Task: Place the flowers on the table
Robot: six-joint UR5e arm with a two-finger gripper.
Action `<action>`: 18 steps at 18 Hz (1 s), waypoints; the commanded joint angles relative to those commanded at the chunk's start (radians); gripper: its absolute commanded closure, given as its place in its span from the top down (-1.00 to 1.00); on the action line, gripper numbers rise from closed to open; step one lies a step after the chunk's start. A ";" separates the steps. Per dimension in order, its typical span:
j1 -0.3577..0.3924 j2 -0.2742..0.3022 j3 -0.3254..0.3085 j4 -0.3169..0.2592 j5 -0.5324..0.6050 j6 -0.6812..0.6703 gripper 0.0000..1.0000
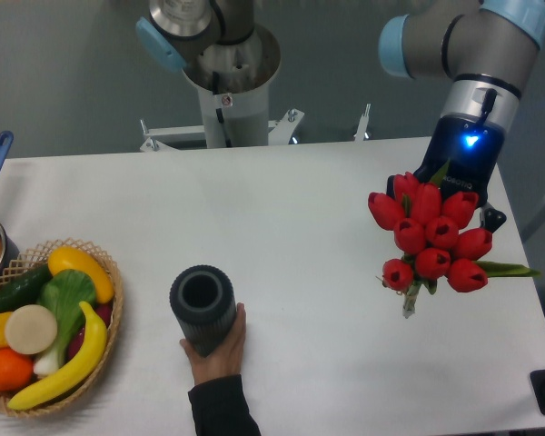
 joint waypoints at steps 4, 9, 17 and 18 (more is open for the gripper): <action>-0.003 0.005 0.003 0.000 0.041 -0.008 -0.28; -0.003 0.029 0.003 -0.002 0.133 -0.044 -0.28; -0.041 0.063 0.006 -0.005 0.449 -0.112 -0.27; -0.057 0.067 0.002 -0.003 0.498 -0.106 -0.22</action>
